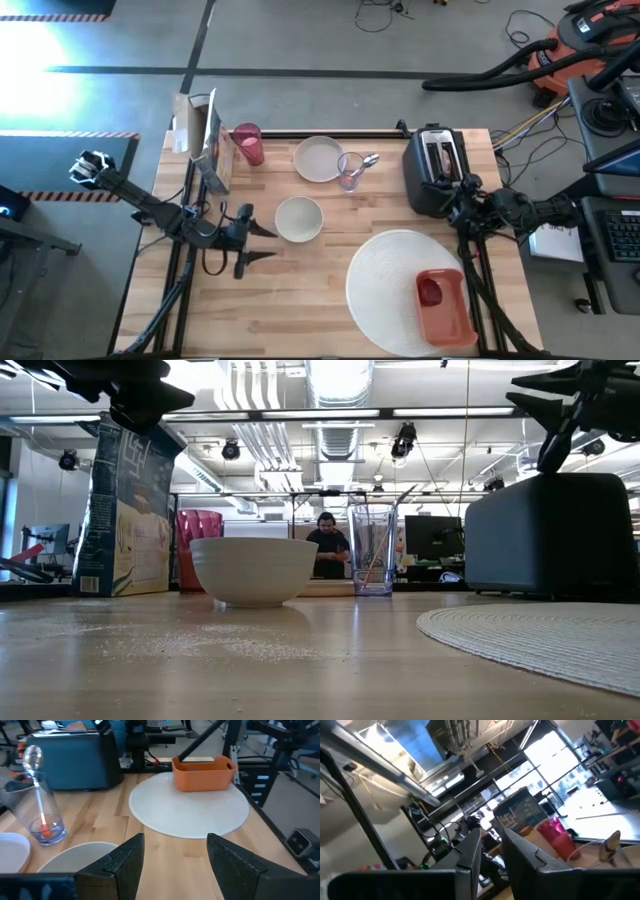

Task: Arrange a breakfast setting
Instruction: Move the tablemat to the center of the table, then move the orange bin to the bottom right of the table

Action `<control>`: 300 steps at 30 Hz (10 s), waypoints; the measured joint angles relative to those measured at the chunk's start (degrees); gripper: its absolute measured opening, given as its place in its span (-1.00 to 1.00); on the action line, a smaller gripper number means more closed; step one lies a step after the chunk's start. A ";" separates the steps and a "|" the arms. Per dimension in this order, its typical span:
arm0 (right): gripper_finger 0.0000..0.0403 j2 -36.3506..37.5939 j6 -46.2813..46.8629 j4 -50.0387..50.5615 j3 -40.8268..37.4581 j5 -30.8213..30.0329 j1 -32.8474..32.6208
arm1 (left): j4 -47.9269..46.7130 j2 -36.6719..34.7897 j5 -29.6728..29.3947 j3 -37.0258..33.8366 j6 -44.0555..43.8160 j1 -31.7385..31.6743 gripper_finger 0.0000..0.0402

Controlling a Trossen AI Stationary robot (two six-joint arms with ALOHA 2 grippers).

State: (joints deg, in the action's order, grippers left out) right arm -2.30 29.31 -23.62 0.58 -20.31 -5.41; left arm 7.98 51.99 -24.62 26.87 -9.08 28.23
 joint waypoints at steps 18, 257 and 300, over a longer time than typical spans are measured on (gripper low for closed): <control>-0.66 -0.88 4.21 -3.28 0.21 0.92 -0.09 | 0.04 -0.13 1.38 0.00 0.61 0.00 -0.01; -0.69 -112.54 -3.08 82.13 100.16 22.43 -2.01 | -10.68 -5.20 8.81 -0.02 -3.93 -0.20 -0.01; 0.02 -111.04 47.31 98.36 99.05 15.36 -16.90 | -11.81 -5.27 8.72 -0.02 -3.65 -0.22 -0.01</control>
State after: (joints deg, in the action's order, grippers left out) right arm -113.34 76.62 74.74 99.63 -4.95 -22.31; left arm -3.84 46.72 -15.90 26.85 -12.73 28.01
